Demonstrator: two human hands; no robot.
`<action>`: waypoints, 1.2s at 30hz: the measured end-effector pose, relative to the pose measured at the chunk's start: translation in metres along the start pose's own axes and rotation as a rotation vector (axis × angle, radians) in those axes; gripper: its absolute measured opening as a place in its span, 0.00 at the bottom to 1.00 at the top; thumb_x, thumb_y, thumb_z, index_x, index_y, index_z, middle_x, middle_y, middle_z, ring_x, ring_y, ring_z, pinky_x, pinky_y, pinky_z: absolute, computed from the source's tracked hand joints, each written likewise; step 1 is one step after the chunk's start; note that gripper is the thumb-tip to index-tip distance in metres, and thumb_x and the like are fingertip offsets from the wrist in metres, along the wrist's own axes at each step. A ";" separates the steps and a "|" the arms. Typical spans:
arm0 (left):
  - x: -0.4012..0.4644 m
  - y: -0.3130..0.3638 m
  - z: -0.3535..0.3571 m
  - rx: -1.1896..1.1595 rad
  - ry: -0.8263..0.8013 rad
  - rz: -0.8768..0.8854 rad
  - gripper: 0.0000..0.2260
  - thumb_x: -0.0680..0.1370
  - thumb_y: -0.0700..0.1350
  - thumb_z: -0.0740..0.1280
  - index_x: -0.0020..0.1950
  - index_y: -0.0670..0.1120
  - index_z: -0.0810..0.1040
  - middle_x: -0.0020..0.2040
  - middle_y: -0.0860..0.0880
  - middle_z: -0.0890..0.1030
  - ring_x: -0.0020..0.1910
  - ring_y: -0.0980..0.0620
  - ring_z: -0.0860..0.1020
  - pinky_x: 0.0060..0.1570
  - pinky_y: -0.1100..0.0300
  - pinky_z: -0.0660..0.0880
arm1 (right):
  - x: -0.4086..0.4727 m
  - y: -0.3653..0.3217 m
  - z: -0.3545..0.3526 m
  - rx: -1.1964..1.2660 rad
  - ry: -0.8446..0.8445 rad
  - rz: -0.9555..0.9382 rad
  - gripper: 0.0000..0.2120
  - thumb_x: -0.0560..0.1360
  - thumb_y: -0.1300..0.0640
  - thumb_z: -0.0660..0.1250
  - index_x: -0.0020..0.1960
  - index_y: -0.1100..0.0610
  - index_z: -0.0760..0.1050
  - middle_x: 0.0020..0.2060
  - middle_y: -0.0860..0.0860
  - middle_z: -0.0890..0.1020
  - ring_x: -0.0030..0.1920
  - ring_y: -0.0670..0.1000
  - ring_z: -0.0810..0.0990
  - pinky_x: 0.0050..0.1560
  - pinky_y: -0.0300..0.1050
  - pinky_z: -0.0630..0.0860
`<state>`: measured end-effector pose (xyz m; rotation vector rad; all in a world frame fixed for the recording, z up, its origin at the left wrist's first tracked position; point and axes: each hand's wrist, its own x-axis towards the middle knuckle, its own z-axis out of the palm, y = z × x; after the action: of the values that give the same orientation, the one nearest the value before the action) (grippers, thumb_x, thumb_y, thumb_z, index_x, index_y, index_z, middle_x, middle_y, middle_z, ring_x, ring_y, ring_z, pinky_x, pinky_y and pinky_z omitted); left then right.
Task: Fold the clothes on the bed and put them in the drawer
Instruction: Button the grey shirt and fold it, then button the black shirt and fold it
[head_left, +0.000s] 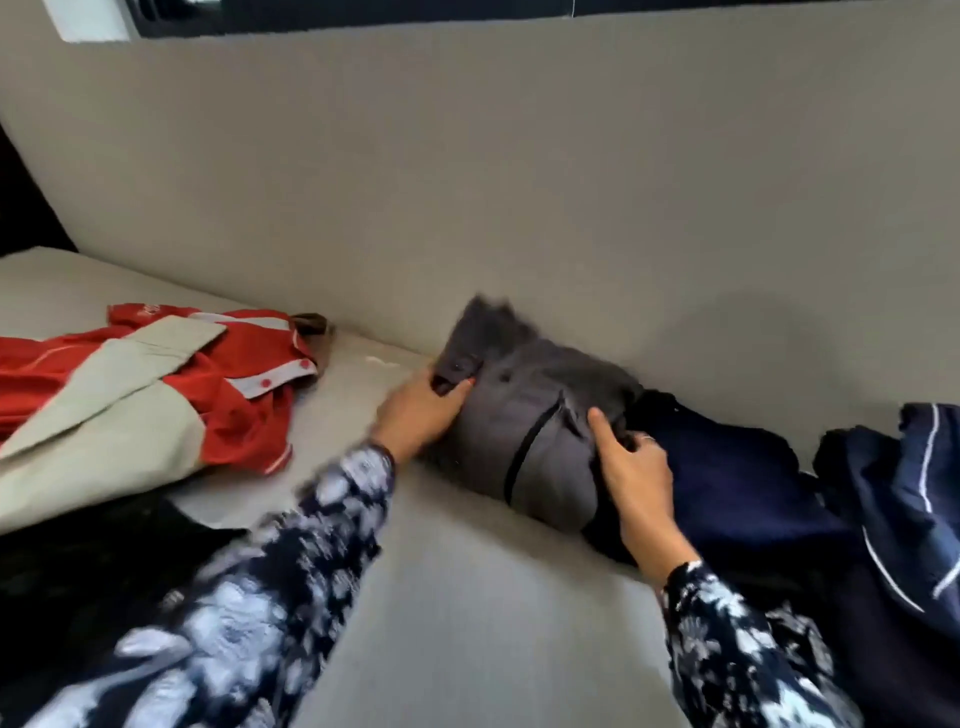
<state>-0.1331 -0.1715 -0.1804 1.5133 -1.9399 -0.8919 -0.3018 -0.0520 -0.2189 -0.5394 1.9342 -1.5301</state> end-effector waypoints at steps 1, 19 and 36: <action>0.004 -0.015 0.019 -0.005 0.001 -0.022 0.26 0.74 0.67 0.60 0.67 0.55 0.72 0.62 0.45 0.78 0.60 0.40 0.75 0.59 0.53 0.71 | 0.008 0.009 0.002 -0.074 0.070 -0.026 0.34 0.70 0.35 0.68 0.63 0.60 0.74 0.57 0.58 0.80 0.59 0.59 0.77 0.59 0.49 0.74; -0.121 -0.048 -0.042 0.457 -0.120 -0.110 0.29 0.81 0.61 0.52 0.79 0.52 0.49 0.79 0.50 0.41 0.76 0.37 0.44 0.73 0.42 0.48 | -0.064 0.005 -0.027 -0.379 0.004 -0.125 0.19 0.78 0.61 0.61 0.67 0.65 0.64 0.62 0.67 0.74 0.62 0.66 0.72 0.60 0.54 0.69; -0.246 -0.212 -0.232 0.734 0.192 -0.277 0.35 0.78 0.59 0.63 0.78 0.51 0.49 0.78 0.47 0.46 0.76 0.42 0.48 0.73 0.44 0.50 | -0.209 -0.027 0.135 -0.800 -0.326 -0.609 0.24 0.74 0.59 0.66 0.67 0.64 0.67 0.64 0.61 0.68 0.64 0.64 0.67 0.65 0.53 0.65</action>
<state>0.2311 -0.0089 -0.1916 2.2174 -2.0460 -0.0899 -0.0584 -0.0205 -0.1695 -1.7249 2.1619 -0.8041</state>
